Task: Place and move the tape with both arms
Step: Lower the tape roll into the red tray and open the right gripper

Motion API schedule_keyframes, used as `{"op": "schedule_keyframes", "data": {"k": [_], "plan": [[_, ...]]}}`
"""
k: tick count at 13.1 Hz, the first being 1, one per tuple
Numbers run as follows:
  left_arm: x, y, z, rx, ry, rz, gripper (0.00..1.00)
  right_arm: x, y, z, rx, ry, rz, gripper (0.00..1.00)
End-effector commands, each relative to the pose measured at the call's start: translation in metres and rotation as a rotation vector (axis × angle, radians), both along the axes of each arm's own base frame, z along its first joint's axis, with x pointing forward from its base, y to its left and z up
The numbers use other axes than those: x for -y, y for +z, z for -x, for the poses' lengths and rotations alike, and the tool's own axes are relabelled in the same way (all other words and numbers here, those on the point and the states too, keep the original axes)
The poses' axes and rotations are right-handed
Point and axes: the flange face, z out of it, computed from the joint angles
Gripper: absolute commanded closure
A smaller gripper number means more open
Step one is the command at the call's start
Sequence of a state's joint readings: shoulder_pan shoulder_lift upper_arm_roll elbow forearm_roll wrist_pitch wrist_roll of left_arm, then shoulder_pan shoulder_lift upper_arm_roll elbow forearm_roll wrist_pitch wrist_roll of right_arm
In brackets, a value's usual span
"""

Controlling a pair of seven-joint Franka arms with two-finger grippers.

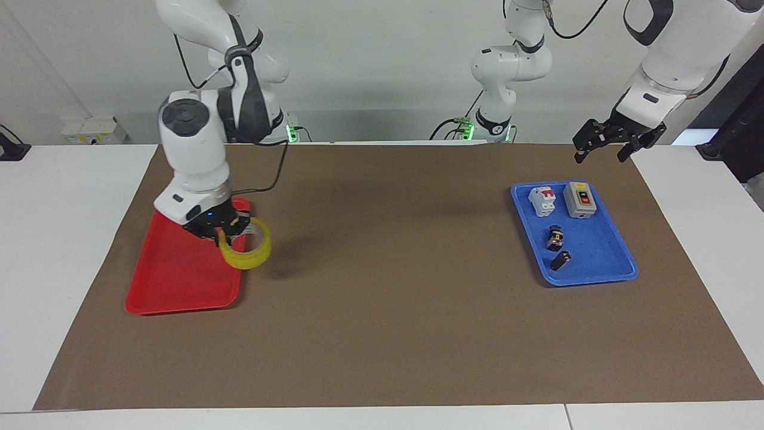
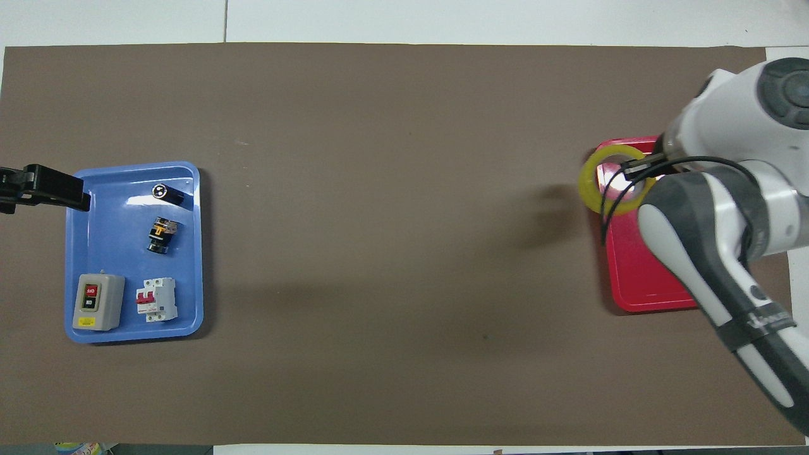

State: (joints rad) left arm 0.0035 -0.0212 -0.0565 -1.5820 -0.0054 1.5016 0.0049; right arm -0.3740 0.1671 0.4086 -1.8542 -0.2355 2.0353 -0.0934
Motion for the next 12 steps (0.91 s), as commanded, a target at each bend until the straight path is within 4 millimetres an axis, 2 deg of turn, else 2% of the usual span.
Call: {"op": "schedule_keyframes", "data": {"k": [1, 3, 4, 5, 8, 12], "plan": [[-0.002, 0.0, 0.007, 0.005, 0.0, 0.024, 0.0, 0.073, -0.013, 0.012, -0.02, 0.031, -0.049, 1.0], [-0.005, 0.001, 0.007, 0.006, 0.006, 0.024, 0.0, 0.106, -0.03, 0.028, 0.001, -0.021, -0.069, 1.0], [-0.005, 0.0, 0.007, 0.005, 0.006, 0.024, 0.0, 0.113, -0.044, 0.037, 0.019, -0.018, -0.063, 1.0], [-0.005, 0.0, 0.007, 0.005, 0.006, 0.024, 0.0, 0.118, -0.058, 0.046, 0.03, -0.024, -0.062, 1.0], [-0.005, 0.0, 0.007, 0.005, 0.006, 0.024, 0.0, 0.122, -0.084, 0.048, 0.001, -0.053, -0.108, 1.0], [-0.005, 0.0, 0.007, 0.005, 0.006, 0.024, 0.0, 0.13, -0.091, 0.054, 0.008, -0.049, -0.103, 1.0]]}}
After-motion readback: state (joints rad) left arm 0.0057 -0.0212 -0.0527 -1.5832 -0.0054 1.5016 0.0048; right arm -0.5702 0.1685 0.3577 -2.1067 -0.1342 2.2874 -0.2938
